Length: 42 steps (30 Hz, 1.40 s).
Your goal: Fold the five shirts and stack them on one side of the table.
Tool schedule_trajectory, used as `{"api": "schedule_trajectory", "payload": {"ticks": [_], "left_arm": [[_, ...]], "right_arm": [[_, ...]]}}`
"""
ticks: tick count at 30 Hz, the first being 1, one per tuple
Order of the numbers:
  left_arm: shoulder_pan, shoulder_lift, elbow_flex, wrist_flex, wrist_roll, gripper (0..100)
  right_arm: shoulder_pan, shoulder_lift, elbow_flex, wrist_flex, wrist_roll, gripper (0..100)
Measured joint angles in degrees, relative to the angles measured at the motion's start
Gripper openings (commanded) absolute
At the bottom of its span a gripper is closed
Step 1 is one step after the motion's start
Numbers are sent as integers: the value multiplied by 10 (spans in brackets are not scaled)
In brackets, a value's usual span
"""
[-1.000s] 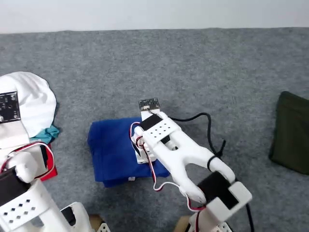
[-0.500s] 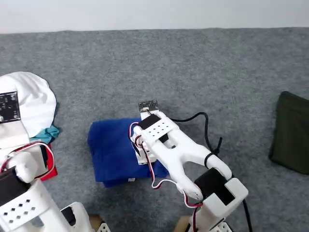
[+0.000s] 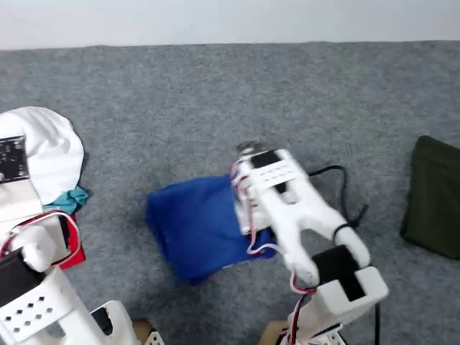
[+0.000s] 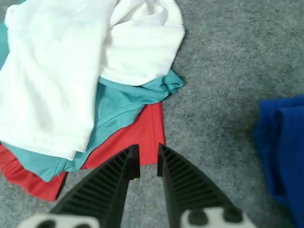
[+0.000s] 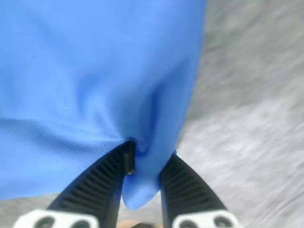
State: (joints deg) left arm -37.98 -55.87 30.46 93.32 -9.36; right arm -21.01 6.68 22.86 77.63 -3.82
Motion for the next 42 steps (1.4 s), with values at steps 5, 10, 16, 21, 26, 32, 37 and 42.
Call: {"api": "schedule_trajectory", "payload": {"ticks": [5,10,16,21,26,32,37,42], "left_arm": [[-46,0,-32,0,-40,74],[-113,0,-46,0,-97,73],[-200,0,-47,0,-150,73],[-244,0,-47,0,-175,73],[-272,0,-47,0,-191,73],[-307,0,-47,0,-215,73],[-324,0,-47,0,-220,73],[-330,0,-53,3,-220,73]], "right_arm": [[84,0,0,-78,155,10],[121,0,1,-152,273,10],[149,37,-36,-239,397,10],[164,109,-148,-272,442,10],[164,199,-264,-272,446,13],[164,232,-313,-242,447,125],[163,207,-314,-187,398,243],[142,149,-314,-107,337,156]]}}
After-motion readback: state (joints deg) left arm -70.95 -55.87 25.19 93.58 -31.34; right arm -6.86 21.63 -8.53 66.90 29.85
